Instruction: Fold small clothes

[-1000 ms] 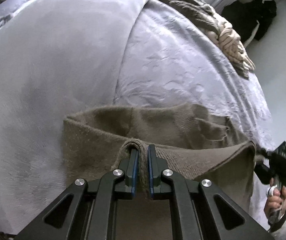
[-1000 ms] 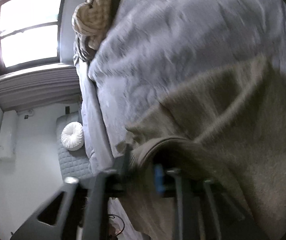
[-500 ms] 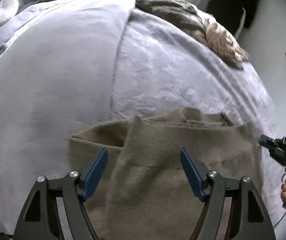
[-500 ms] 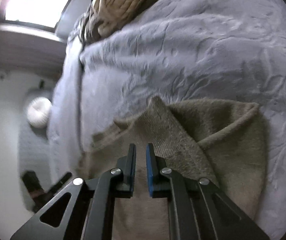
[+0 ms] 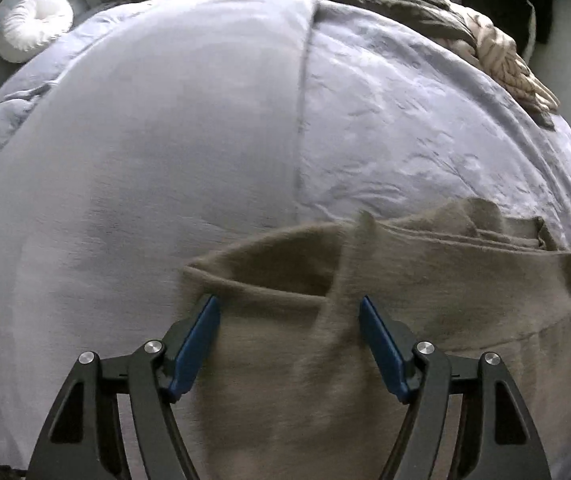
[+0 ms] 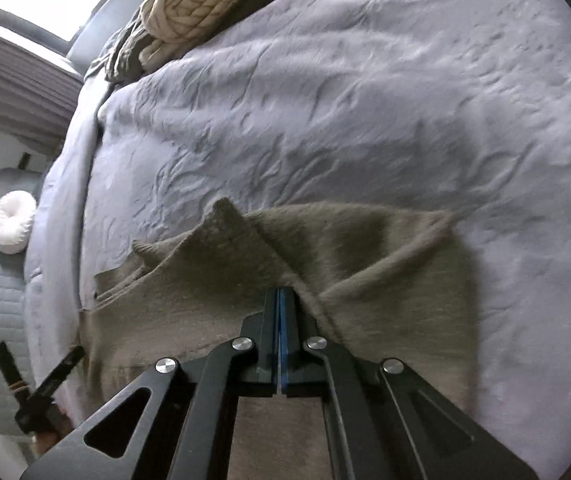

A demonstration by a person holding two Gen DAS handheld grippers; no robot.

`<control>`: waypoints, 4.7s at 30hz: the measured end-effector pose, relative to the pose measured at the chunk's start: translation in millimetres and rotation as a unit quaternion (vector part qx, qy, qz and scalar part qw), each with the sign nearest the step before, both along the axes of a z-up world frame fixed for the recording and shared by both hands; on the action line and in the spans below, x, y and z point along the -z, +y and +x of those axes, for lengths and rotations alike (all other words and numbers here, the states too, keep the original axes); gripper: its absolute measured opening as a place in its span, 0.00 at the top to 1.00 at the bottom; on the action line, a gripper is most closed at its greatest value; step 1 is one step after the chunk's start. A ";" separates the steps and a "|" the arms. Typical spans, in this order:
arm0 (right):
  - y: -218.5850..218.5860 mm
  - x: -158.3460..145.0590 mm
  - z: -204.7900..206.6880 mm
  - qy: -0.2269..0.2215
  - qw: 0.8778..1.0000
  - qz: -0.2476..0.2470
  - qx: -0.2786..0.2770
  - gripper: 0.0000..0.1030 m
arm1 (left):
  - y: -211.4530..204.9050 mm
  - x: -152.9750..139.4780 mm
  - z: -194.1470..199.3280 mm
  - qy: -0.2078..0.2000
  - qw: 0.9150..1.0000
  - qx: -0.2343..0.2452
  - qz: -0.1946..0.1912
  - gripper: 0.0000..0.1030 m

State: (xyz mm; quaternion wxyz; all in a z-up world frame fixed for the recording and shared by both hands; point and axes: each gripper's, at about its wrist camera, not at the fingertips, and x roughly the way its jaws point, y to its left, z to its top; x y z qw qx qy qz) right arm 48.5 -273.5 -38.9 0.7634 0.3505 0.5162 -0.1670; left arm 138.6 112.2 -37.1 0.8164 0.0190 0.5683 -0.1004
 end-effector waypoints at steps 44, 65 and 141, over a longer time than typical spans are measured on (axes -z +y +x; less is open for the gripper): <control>59.9 -7.9 -164.2 0.055 0.992 0.077 0.089 0.90 | 82.0 2.5 -155.8 0.155 0.985 0.034 -0.070 0.90; 122.3 -46.5 -137.6 0.100 0.993 -0.012 -0.062 0.89 | 83.5 -44.4 -176.8 0.055 0.995 0.034 -0.072 0.90; 224.3 10.2 -70.3 0.060 0.978 0.181 -0.090 0.30 | 111.8 -13.9 -163.1 0.107 0.993 -0.046 -0.007 0.01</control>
